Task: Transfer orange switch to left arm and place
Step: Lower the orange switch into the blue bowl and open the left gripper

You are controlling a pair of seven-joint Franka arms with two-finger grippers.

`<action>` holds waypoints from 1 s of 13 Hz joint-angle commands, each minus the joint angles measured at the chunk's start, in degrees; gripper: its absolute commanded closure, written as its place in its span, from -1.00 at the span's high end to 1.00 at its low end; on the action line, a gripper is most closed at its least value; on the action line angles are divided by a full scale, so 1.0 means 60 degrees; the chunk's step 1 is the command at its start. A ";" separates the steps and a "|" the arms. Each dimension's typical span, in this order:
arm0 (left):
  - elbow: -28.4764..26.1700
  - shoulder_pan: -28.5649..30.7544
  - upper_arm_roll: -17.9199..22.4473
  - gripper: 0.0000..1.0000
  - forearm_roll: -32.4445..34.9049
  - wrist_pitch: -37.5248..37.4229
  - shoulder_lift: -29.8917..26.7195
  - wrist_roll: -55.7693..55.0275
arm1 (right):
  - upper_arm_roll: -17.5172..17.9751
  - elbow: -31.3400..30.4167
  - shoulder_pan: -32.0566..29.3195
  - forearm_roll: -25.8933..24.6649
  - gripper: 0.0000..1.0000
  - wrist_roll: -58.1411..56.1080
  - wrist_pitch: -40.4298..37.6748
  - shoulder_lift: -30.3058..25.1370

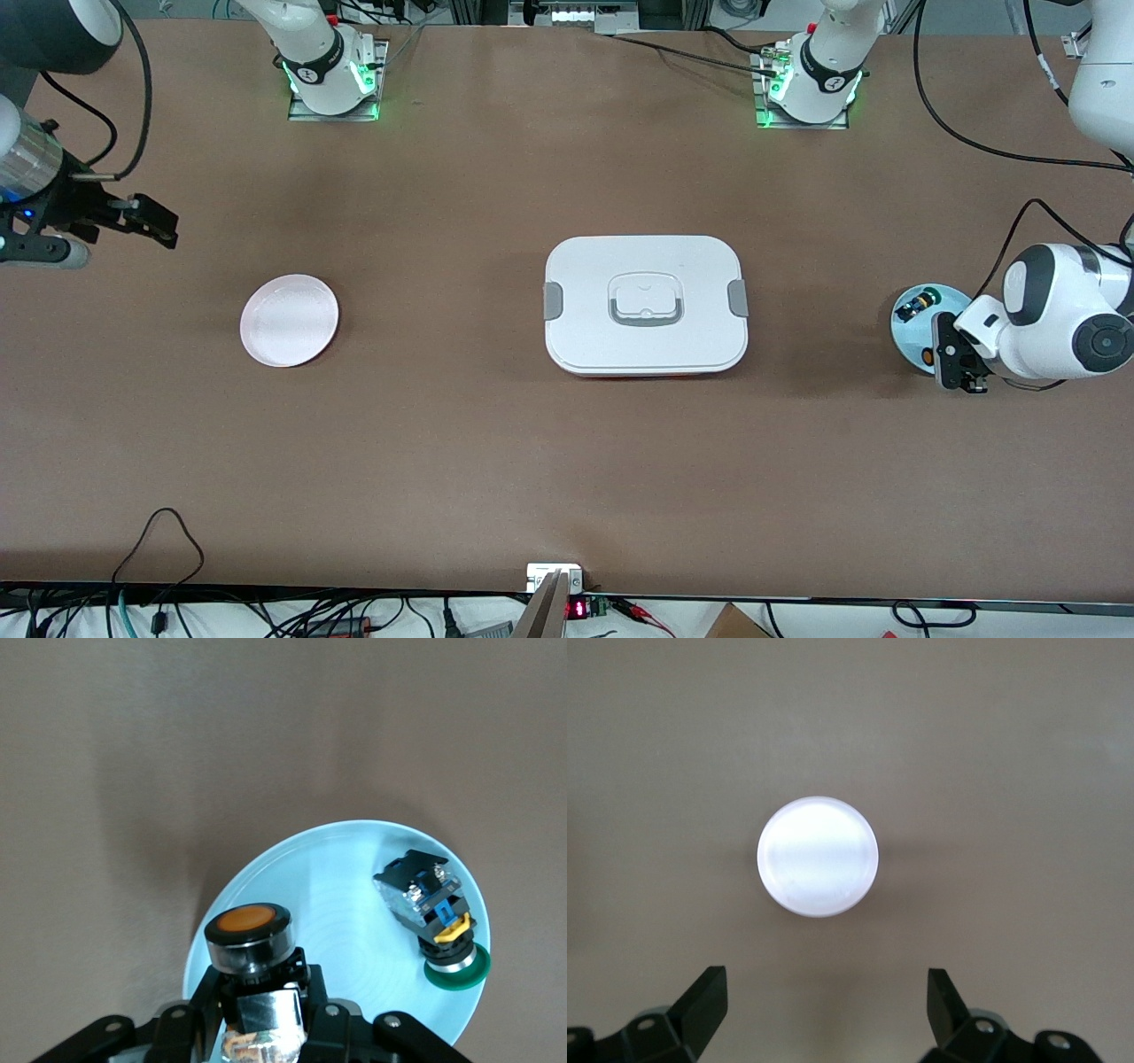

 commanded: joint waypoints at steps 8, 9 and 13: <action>-0.0714 0.0627 -0.0235 1.00 0.0237 0.0062 -0.0316 0.0627 | 0.0175 0.0380 -0.0091 0.0384 1.00 -0.0981 -0.0323 0.0170; -0.0670 0.0598 -0.0264 1.00 0.0237 -0.0128 -0.0490 0.0627 | 0.0204 0.0380 -0.0062 0.0326 1.00 -0.0966 -0.0323 0.0228; -0.0450 0.0569 -0.0821 1.00 0.0076 -0.1576 -0.1485 0.0233 | 0.0248 0.0351 0.0026 0.0311 1.00 -0.0937 -0.0396 0.0302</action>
